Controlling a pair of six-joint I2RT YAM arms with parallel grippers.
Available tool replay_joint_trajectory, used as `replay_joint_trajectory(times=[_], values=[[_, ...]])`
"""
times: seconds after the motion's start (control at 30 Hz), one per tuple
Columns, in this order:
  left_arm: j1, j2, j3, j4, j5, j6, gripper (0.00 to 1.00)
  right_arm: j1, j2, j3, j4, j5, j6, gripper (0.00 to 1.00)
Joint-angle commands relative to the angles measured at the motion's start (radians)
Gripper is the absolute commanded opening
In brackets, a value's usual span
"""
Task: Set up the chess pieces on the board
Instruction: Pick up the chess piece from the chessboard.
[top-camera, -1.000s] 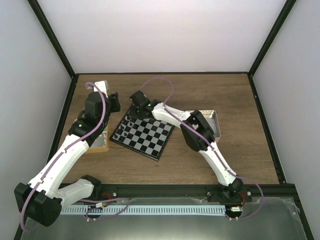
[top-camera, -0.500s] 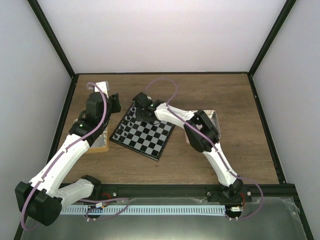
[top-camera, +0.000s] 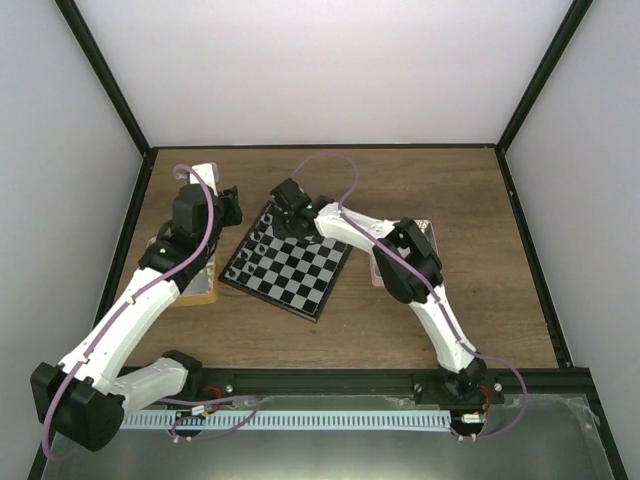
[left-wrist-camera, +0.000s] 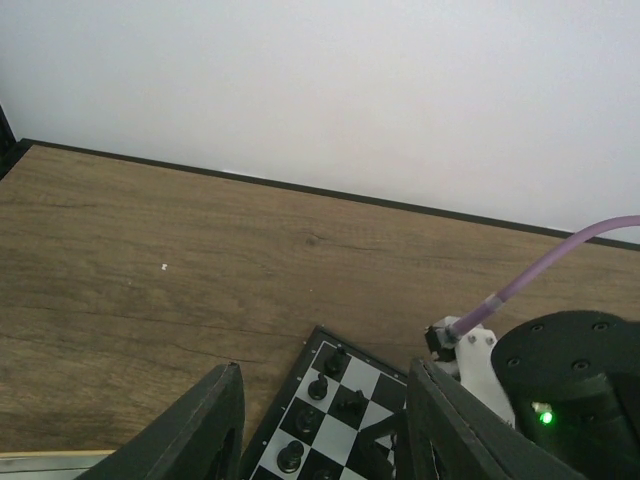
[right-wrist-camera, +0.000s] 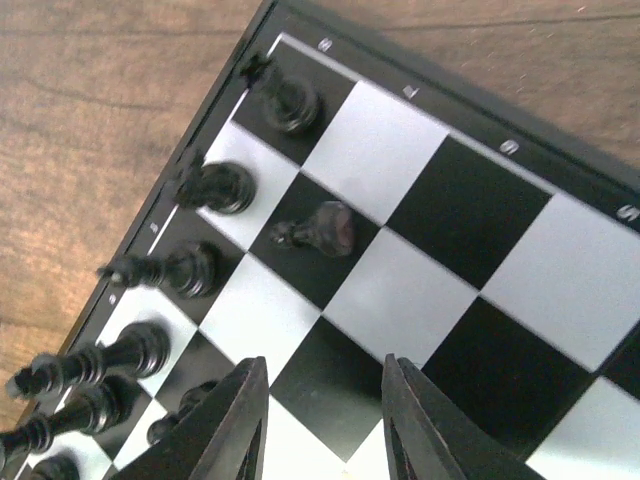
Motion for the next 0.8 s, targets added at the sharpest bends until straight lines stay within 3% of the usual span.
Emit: replay_joint_trajectory(times=[0.0,0.77], values=[[0.005,0.004,-0.005,0.014,0.006,0.002,0.47,-0.042,-0.005,0.029,0.054,-0.018,0.042,0.32],[0.005,0.026,-0.009,0.011,0.008,0.002,0.47,-0.056,0.137,0.143,0.163,-0.071,0.089,0.33]])
